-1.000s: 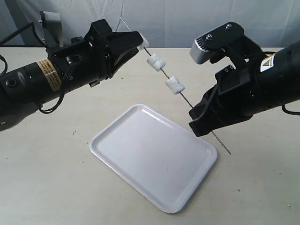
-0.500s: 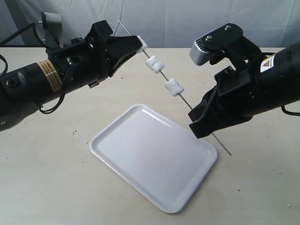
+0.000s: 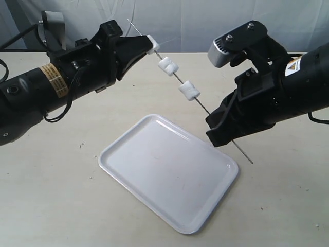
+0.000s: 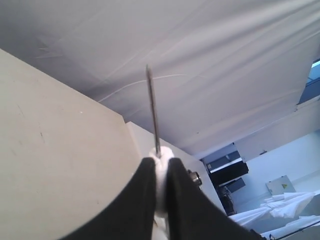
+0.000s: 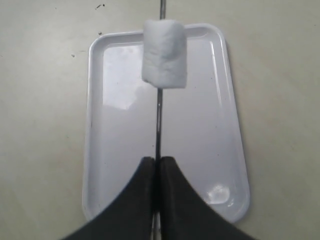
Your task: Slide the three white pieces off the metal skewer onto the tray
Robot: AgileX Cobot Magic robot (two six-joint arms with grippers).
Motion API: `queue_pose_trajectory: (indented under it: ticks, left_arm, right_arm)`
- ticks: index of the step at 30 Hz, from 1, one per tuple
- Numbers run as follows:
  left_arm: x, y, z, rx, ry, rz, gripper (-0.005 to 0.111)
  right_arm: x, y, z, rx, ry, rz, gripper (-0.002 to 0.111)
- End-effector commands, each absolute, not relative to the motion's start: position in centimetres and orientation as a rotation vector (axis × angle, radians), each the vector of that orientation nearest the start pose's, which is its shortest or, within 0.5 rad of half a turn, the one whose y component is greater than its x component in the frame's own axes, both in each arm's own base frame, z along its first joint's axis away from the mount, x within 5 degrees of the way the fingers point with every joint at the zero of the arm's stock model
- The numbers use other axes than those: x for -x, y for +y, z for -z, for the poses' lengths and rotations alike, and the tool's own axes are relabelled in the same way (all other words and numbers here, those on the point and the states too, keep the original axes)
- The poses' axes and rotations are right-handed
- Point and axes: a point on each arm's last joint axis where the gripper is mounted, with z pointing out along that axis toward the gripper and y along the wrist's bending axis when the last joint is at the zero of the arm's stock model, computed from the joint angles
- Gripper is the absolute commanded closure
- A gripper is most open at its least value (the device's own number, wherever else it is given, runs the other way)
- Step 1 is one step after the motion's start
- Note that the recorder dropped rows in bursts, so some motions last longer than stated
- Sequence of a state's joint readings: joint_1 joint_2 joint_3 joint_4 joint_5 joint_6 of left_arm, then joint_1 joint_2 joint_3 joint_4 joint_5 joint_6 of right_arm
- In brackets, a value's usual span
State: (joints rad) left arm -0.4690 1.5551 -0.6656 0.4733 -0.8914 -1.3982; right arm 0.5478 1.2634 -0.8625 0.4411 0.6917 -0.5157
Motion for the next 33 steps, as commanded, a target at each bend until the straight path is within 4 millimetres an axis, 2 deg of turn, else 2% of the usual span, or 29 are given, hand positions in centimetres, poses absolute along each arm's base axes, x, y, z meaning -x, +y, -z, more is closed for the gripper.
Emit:
queue_pose_trajectory:
  ticks: [1, 23, 33]
  left_arm:
    - [-26.9, -16.2, -24.6, 0.318, 1.673, 1.434, 0.107]
    - [-27.7, -15.1, -25.1, 0.449, 1.558, 1.372, 0.107]
    - [-28.8, -12.7, -25.1, 0.481, 1.529, 1.292, 0.107]
  right_arm:
    - [-19.4, 14.7, -27.5, 1.051, 2.359, -0.477, 0.109]
    - [-18.9, 14.3, -27.0, 1.113, 2.429, -0.444, 0.109]
    - [-18.8, 14.2, -27.0, 1.124, 2.438, -0.433, 0.109]
